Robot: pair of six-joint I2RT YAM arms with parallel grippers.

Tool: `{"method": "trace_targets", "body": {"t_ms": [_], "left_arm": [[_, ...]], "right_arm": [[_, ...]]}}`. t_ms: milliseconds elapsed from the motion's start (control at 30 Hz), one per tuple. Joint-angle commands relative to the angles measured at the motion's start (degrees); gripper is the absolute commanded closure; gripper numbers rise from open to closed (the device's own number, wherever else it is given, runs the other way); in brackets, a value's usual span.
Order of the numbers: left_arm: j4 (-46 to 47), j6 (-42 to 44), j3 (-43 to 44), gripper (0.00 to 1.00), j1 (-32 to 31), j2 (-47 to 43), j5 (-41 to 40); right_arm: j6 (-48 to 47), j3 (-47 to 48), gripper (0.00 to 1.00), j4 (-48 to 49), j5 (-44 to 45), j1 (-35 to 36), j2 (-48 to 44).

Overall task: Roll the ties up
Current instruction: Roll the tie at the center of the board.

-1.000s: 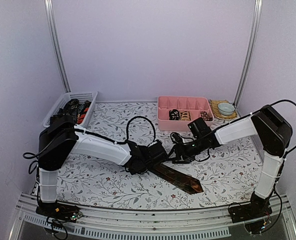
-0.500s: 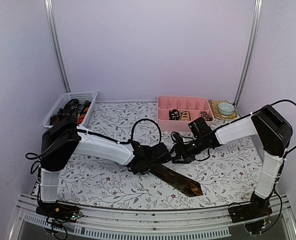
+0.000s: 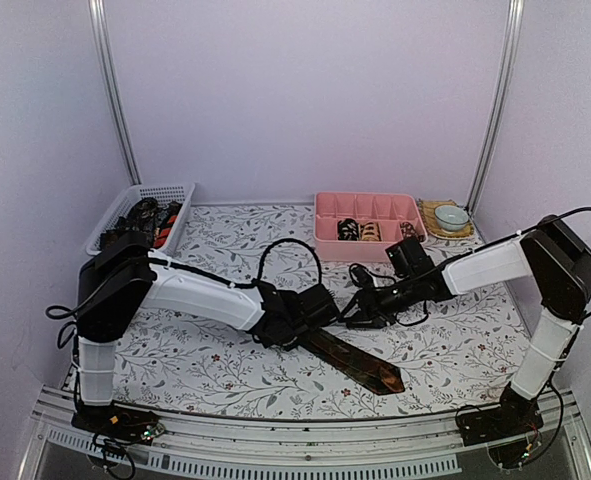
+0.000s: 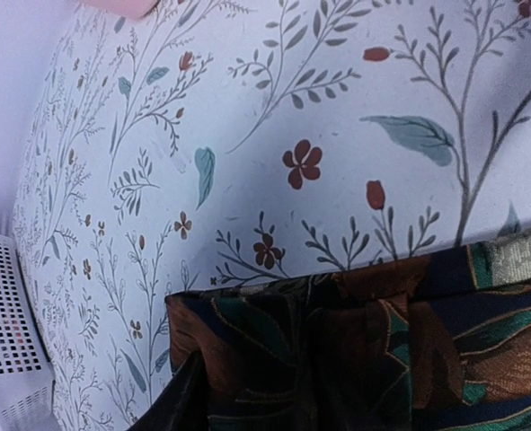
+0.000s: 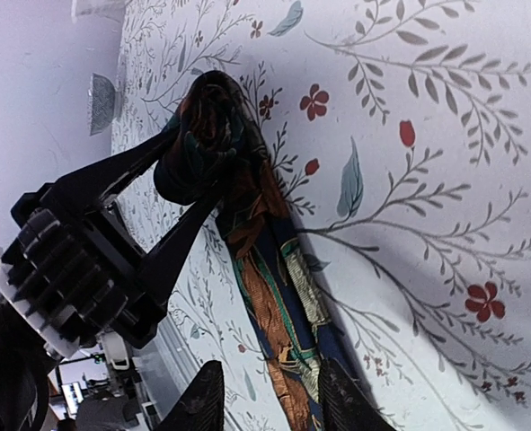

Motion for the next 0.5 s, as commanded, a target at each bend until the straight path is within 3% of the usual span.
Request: {"method": "trace_targets", "body": {"t_ms": [0,133,467], "left_arm": [[-0.60,-1.68,-3.38,0.61,-0.30,0.38,11.58],[0.73,-2.12,-4.20,0.59,0.68,-0.89,13.65],[2.46,-2.53,-6.82,0.53,2.67,-5.08,20.24]], "right_arm": [[6.35,-4.99,0.67,7.27,-2.95,-0.24,-6.35],[9.85,-7.56,0.72,11.40,-3.84,0.72,-5.51],[9.90,-5.61,0.73,10.74,-1.86,4.60,1.30]]}}
